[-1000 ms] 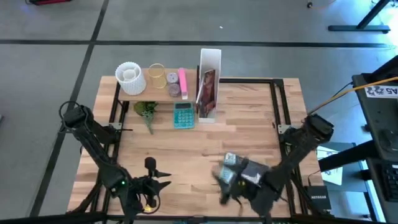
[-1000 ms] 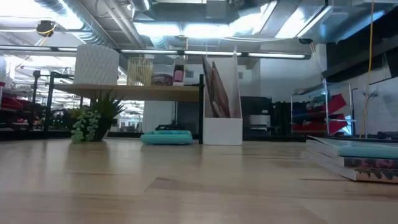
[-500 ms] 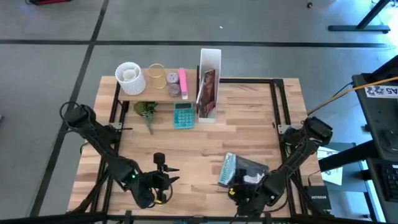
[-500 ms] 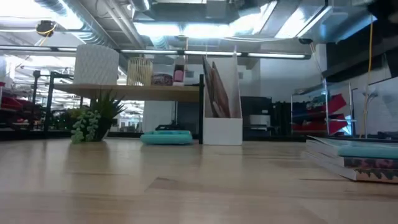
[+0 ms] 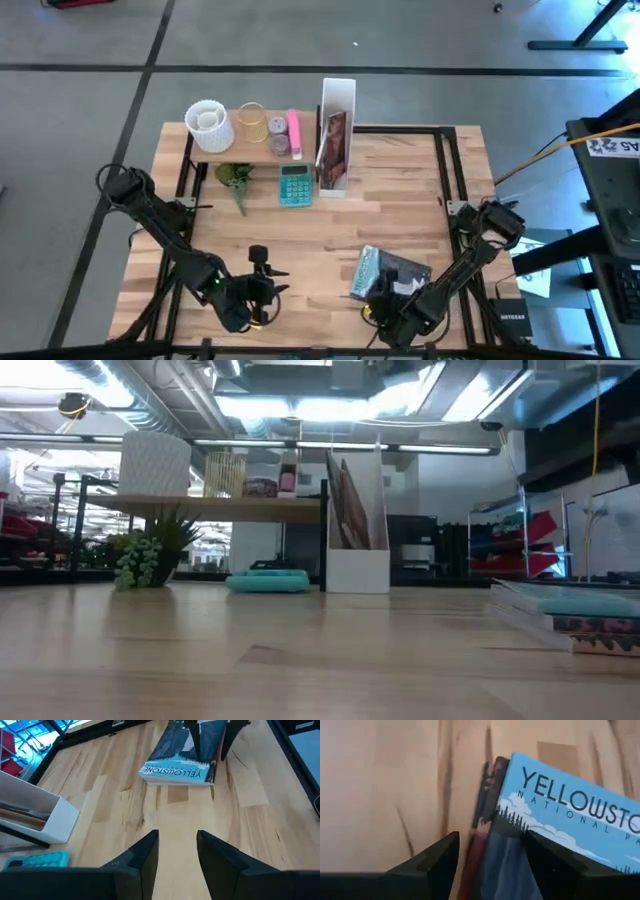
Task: Stock shelves
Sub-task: Put the light blue book into the white bookshelf
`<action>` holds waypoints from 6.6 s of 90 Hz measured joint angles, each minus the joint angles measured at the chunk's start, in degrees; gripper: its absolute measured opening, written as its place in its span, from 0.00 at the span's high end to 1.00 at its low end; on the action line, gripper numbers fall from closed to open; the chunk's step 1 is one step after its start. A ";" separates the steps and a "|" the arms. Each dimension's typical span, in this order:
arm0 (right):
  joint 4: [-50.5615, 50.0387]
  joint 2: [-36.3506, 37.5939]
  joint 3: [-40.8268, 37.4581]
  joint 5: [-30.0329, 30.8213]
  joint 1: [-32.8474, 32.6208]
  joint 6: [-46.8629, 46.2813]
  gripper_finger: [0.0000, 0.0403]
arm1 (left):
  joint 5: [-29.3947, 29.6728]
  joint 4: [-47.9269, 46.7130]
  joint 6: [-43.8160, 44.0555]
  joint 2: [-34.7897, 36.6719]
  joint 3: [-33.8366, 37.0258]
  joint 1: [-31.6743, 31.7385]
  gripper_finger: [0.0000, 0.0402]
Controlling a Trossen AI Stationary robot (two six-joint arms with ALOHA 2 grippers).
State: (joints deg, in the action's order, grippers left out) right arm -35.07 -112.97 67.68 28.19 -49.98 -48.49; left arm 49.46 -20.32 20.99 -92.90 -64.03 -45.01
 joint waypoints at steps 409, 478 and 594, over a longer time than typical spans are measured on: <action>-2.87 -8.59 49.22 25.56 -1.32 27.84 1.00 | 7.72 29.55 -33.37 -0.85 -0.02 -12.42 0.70; -8.04 -8.78 48.74 23.71 0.24 22.57 1.00 | -12.93 22.61 -14.69 -0.90 0.00 -3.98 0.44; 3.00 -9.11 40.00 33.24 -0.11 26.08 1.00 | 1.59 21.46 -17.81 -5.36 -0.04 -5.87 0.99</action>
State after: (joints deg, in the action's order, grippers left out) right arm -32.08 -122.08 107.68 61.43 -50.09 -22.41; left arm 51.05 1.14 3.19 -98.26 -64.07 -50.88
